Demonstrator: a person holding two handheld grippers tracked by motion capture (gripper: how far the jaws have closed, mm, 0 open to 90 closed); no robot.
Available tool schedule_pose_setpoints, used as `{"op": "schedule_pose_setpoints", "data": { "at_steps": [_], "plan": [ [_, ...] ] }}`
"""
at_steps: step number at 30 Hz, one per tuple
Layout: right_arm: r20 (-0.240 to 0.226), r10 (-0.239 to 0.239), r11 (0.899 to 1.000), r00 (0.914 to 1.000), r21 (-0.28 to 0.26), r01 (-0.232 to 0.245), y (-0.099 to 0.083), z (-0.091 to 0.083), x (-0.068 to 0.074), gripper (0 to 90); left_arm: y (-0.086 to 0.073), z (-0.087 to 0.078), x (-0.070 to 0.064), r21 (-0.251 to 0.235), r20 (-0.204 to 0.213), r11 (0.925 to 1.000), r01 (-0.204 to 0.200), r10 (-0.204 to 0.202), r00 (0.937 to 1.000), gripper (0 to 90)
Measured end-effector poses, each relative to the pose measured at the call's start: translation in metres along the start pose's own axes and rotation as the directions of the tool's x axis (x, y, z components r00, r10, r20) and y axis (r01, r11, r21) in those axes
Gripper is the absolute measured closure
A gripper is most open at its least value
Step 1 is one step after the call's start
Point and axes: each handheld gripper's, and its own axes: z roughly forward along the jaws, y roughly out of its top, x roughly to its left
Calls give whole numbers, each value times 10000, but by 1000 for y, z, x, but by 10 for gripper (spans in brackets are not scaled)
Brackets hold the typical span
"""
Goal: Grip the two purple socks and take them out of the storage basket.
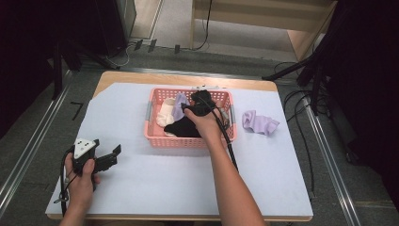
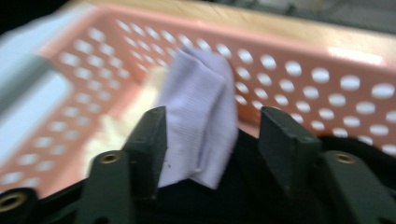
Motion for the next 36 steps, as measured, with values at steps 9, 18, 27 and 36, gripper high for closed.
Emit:
{"op": "schedule_pose_setpoints", "data": {
  "at_steps": [9,18,27,36],
  "plan": [
    [-431,599,9868,9973,1529,-527,3,35,1,308,0,0,1,-5,32,10000,5,-5,10000,161],
    [-1259,-233,9909,9918,1288,396,4,28,6,781,0,0,1,-2,64,10000,27,-27,10000,161],
    [-1111,-796,9961,9906,279,831,8,4,7,803,0,0,1,55,52,10000,19,-19,10000,161],
    [-588,-628,9979,9963,-171,619,6,-17,-5,788,0,0,0,51,22,10000,18,-18,10000,161]
  ]
}}
